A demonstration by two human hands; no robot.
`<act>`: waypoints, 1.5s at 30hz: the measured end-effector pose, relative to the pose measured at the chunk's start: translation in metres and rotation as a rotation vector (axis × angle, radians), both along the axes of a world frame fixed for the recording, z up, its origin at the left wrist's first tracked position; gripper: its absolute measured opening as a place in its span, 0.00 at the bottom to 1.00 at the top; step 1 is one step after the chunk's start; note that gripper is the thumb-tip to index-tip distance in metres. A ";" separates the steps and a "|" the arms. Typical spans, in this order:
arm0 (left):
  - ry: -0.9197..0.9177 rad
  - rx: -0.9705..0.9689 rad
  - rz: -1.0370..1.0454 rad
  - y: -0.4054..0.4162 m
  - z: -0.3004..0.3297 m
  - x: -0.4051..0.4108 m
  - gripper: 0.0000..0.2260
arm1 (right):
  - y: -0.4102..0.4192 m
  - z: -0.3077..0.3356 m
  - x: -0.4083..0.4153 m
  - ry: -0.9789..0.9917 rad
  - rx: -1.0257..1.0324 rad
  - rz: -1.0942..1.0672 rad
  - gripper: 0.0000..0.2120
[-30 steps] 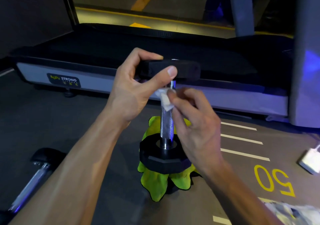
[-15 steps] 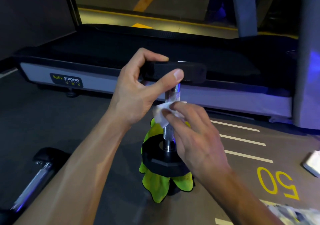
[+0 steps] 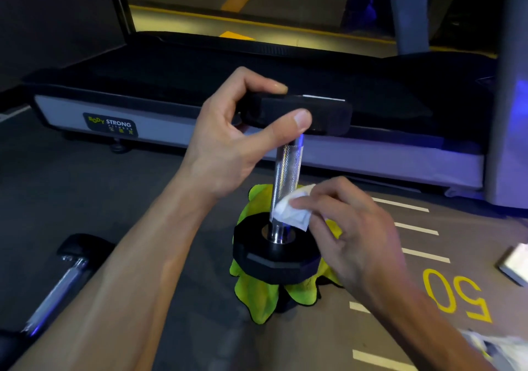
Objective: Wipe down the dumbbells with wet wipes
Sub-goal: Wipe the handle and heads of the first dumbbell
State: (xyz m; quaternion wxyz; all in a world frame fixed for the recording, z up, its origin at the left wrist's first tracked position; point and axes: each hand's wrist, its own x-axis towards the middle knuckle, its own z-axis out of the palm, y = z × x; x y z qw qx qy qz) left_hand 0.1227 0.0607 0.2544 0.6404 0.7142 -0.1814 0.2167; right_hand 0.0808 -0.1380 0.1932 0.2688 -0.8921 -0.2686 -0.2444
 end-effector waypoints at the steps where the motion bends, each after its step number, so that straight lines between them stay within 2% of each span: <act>1: 0.009 -0.001 0.008 -0.001 0.000 0.001 0.15 | 0.000 0.002 -0.001 0.032 0.020 0.006 0.12; 3: 0.018 0.006 0.038 -0.001 0.000 0.002 0.16 | 0.006 0.007 -0.006 0.116 -0.019 0.067 0.12; 6: 0.021 0.037 0.076 0.001 -0.003 0.004 0.18 | 0.020 0.018 -0.021 0.308 -0.292 0.094 0.12; 9: 0.011 0.061 0.088 0.000 -0.003 0.004 0.18 | 0.037 0.029 -0.022 0.362 -0.438 0.065 0.10; 11: 0.001 0.063 0.083 0.000 -0.003 0.004 0.17 | 0.040 0.026 -0.020 0.357 -0.479 0.077 0.12; 13: -0.003 0.060 0.079 0.001 -0.003 0.004 0.17 | 0.028 0.019 -0.014 0.317 -0.384 0.126 0.15; 16: -0.011 0.053 0.078 0.004 -0.003 0.006 0.17 | 0.007 0.004 -0.005 0.293 -0.195 0.164 0.14; 21: 0.001 0.039 0.047 0.009 -0.005 0.009 0.17 | -0.005 -0.016 0.009 0.400 0.124 0.161 0.10; 22: 0.004 0.035 0.040 0.011 -0.005 0.009 0.16 | -0.004 -0.017 0.010 0.471 0.237 0.178 0.08; 24: 0.004 0.025 0.027 0.016 -0.007 0.010 0.15 | -0.003 -0.011 0.011 0.594 0.616 0.189 0.06; 26: 0.005 0.028 0.022 0.020 -0.009 0.012 0.14 | -0.004 -0.001 0.016 0.439 0.891 0.046 0.07; 27: 0.007 0.030 0.025 0.021 -0.009 0.012 0.14 | -0.003 0.004 0.019 0.314 0.912 -0.017 0.08; 30: 0.011 0.016 0.033 0.024 -0.010 0.012 0.14 | 0.013 0.005 0.020 0.084 0.634 0.055 0.08; 35: 0.023 0.007 0.036 0.025 -0.010 0.010 0.14 | 0.013 -0.016 0.011 0.116 0.014 0.181 0.10; 37: 0.025 -0.005 0.034 0.025 -0.010 0.009 0.13 | 0.012 -0.008 0.009 0.145 -0.142 0.199 0.10; 39: 0.026 -0.017 0.028 0.024 -0.010 0.008 0.13 | 0.017 0.005 0.017 0.061 -0.081 0.167 0.08; 42: 0.027 -0.013 0.027 0.024 -0.009 0.008 0.14 | 0.025 0.024 0.037 -0.154 0.144 0.018 0.02; 45: 0.017 -0.026 0.032 0.026 -0.010 0.009 0.13 | 0.029 0.007 0.026 -0.114 0.136 0.031 0.04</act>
